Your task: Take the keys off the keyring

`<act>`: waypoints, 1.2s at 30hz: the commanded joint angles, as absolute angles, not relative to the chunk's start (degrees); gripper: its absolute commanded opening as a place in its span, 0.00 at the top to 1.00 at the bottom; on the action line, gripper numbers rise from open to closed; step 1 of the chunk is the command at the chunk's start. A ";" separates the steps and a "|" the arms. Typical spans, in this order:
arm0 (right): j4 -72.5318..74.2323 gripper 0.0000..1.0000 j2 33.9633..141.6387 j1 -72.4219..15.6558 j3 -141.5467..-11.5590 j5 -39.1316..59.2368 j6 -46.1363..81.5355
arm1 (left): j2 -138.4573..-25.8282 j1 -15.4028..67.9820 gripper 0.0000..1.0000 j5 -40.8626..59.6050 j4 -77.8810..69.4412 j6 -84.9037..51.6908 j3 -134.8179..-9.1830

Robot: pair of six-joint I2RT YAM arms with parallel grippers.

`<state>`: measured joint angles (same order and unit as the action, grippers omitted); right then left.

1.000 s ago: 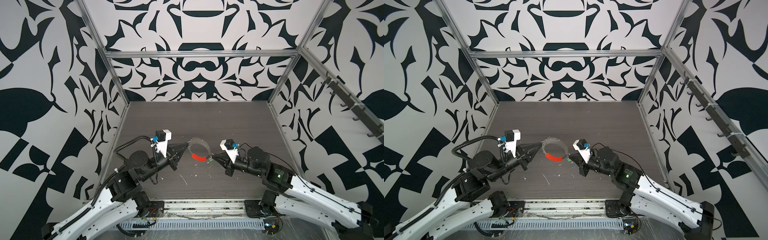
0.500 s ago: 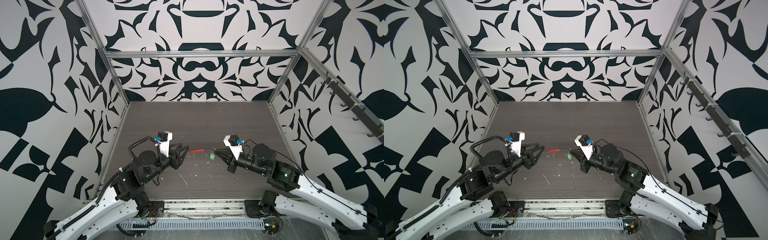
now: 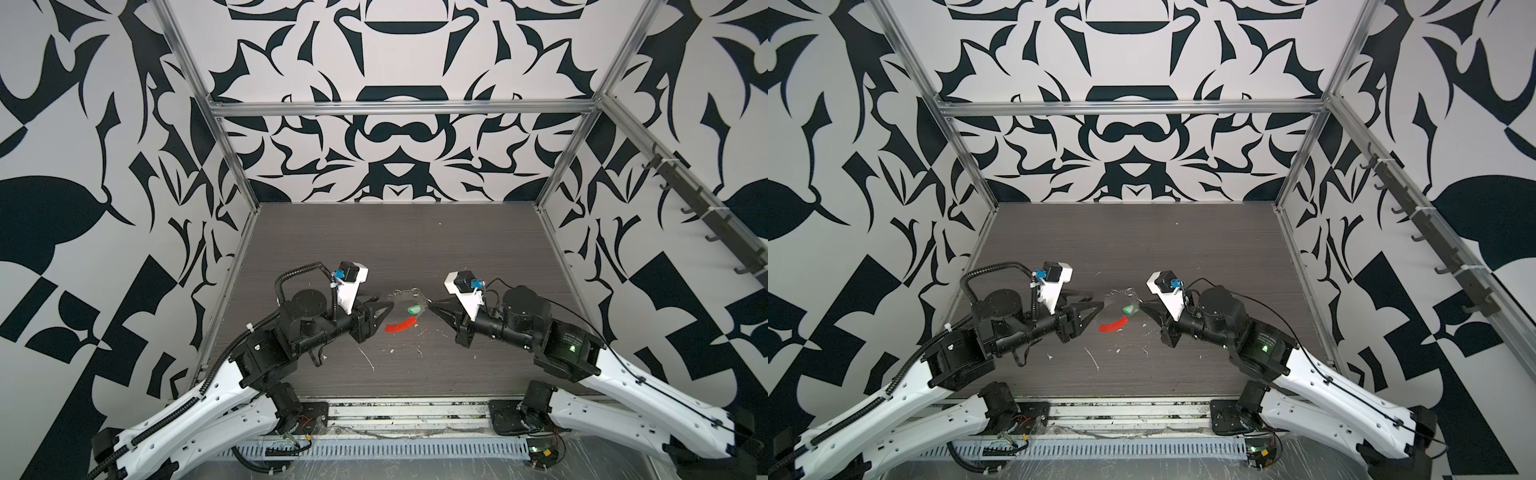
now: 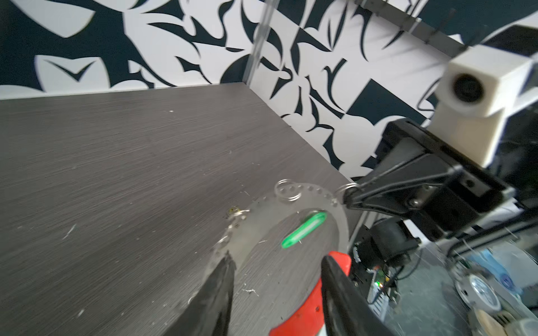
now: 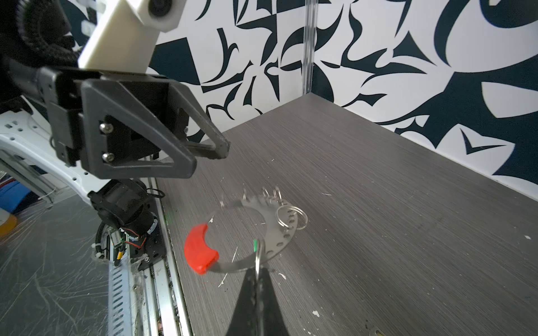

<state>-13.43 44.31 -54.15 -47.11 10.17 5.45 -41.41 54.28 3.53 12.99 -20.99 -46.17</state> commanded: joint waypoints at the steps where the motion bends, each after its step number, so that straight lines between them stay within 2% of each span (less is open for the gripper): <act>1: -11.62 1.00 43.70 -54.49 -49.93 14.65 3.47 | -42.22 54.32 0.50 14.51 8.57 -15.76 -48.47; 6: -11.61 1.00 44.26 -54.24 -51.14 20.19 1.82 | -44.17 54.32 0.49 20.51 6.39 -13.59 -49.19; 15: -11.51 1.00 46.79 -52.18 -53.73 30.96 1.67 | -45.91 54.29 0.49 22.46 6.42 -11.76 -50.19; 20: -11.96 1.00 47.87 -51.69 -54.73 33.70 1.67 | -47.08 54.32 0.49 24.24 6.72 -11.19 -51.28; 36: -11.70 1.00 48.96 -48.49 -55.47 35.69 3.63 | -49.99 54.26 0.75 28.80 8.60 -11.19 -53.44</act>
<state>-13.96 49.08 -49.28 -52.64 33.87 2.79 -50.33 54.28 27.07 8.40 -11.60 -51.53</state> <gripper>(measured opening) 0.042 0.274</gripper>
